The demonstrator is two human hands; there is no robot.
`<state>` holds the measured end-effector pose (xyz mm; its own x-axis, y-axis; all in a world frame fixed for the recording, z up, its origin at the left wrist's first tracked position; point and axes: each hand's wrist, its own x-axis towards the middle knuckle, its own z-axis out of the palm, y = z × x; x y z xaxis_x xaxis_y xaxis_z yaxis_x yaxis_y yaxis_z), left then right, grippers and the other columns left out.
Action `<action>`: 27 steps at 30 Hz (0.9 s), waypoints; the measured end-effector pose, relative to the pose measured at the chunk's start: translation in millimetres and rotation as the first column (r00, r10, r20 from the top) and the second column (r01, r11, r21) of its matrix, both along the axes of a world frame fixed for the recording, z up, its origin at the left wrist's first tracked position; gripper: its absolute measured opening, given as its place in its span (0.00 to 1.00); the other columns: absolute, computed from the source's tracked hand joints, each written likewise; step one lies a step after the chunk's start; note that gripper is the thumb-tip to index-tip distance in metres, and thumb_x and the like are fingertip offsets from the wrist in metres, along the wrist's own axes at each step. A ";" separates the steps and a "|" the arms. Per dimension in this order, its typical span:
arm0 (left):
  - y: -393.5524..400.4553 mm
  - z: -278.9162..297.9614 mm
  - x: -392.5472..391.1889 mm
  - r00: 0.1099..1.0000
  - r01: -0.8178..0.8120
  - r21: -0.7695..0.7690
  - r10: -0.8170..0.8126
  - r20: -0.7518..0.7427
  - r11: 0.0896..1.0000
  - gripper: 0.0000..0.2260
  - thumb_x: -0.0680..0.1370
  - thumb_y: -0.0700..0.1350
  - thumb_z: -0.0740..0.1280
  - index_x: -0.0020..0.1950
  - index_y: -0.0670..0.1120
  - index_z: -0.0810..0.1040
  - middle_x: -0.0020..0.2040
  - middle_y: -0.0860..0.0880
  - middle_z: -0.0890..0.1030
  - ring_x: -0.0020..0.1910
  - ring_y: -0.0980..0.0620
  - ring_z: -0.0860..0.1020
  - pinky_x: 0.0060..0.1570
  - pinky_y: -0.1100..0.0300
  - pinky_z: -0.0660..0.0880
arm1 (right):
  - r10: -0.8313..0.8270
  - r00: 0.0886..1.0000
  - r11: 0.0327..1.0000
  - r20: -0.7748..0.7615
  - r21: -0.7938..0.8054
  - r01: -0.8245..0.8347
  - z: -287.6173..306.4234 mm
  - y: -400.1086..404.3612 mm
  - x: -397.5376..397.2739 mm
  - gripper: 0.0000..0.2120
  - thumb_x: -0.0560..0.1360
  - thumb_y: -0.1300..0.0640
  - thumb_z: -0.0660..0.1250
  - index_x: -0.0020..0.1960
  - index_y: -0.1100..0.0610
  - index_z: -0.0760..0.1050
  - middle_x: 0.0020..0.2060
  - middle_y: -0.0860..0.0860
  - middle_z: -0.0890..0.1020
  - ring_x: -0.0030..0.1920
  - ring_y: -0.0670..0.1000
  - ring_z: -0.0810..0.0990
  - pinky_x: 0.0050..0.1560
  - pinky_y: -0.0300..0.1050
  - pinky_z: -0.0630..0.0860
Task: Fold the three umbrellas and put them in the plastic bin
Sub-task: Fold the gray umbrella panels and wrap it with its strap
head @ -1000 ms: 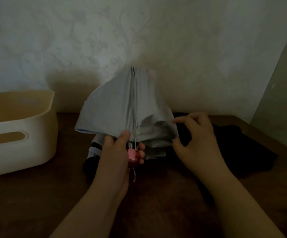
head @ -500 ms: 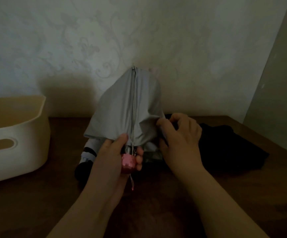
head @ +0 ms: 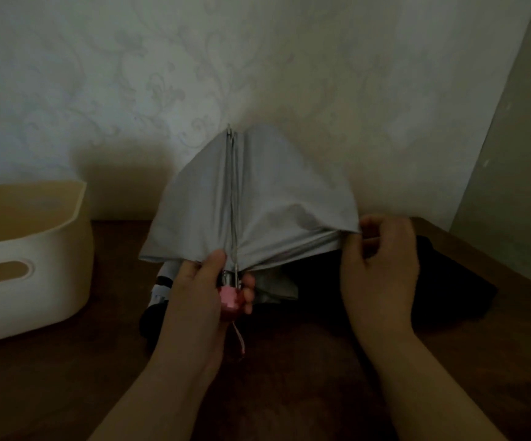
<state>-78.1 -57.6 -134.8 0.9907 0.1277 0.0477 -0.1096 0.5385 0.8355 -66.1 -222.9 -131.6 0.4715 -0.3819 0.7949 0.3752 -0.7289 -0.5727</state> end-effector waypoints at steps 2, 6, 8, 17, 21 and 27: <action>-2.1 -1.4 -1.2 0.996 -0.086 0.020 0.086 0.011 0.996 0.07 0.81 0.42 0.58 0.43 0.45 0.69 0.26 0.44 0.75 0.20 0.53 0.71 0.18 0.64 0.68 | 0.035 0.997 0.999 0.063 0.019 -0.036 1.4 4.8 -7.6 0.06 0.77 0.60 0.64 0.45 0.52 0.68 0.43 0.49 0.73 0.38 0.42 0.70 0.39 0.26 0.67; -1.1 -3.9 -0.7 0.981 -0.196 0.047 0.196 0.002 0.980 0.06 0.81 0.43 0.59 0.44 0.45 0.70 0.29 0.42 0.75 0.19 0.54 0.72 0.19 0.66 0.67 | 0.101 0.995 0.994 -0.013 0.047 -0.100 -3.4 10.9 -10.2 0.05 0.78 0.56 0.62 0.51 0.54 0.77 0.40 0.48 0.80 0.38 0.44 0.78 0.39 0.38 0.75; 0.7 -4.3 0.6 0.975 -0.222 0.053 0.223 0.003 0.974 0.06 0.81 0.43 0.59 0.44 0.45 0.70 0.31 0.41 0.75 0.19 0.54 0.72 0.19 0.66 0.67 | 0.150 0.987 0.988 -0.053 0.034 -0.149 -5.3 15.8 -11.4 0.10 0.78 0.58 0.61 0.57 0.54 0.78 0.37 0.45 0.79 0.36 0.39 0.77 0.38 0.31 0.73; -3.8 -3.2 -0.7 0.989 -0.143 0.058 0.145 -0.026 0.988 0.07 0.81 0.42 0.59 0.42 0.45 0.69 0.24 0.46 0.75 0.19 0.54 0.71 0.19 0.67 0.67 | 0.320 0.928 0.928 -0.190 0.258 -0.267 3.5 11.1 -4.0 0.09 0.73 0.60 0.69 0.48 0.52 0.70 0.37 0.42 0.76 0.34 0.32 0.74 0.30 0.25 0.68; -6.7 -4.7 -1.5 0.986 -0.169 0.081 0.170 -0.005 0.982 0.07 0.81 0.42 0.59 0.42 0.45 0.70 0.23 0.46 0.75 0.18 0.54 0.71 0.18 0.67 0.67 | 0.250 0.953 0.964 -0.168 0.139 -0.228 0.2 4.2 -3.7 0.08 0.76 0.66 0.61 0.38 0.59 0.71 0.29 0.51 0.74 0.28 0.46 0.69 0.27 0.34 0.64; 1.2 -3.1 1.6 0.985 -0.172 0.035 0.173 -0.016 0.984 0.07 0.81 0.42 0.58 0.43 0.45 0.70 0.23 0.47 0.75 0.18 0.54 0.71 0.18 0.66 0.67 | 0.706 0.707 0.477 -0.041 0.766 -0.432 1.9 21.6 -3.0 0.09 0.80 0.53 0.61 0.59 0.48 0.70 0.49 0.48 0.81 0.44 0.45 0.84 0.42 0.39 0.80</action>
<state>-76.5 -56.4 -137.9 0.9546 0.2956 0.0363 -0.1825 0.4843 0.8556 -69.1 -201.2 -129.7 0.9435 -0.2651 0.1987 0.2593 0.2175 -0.9410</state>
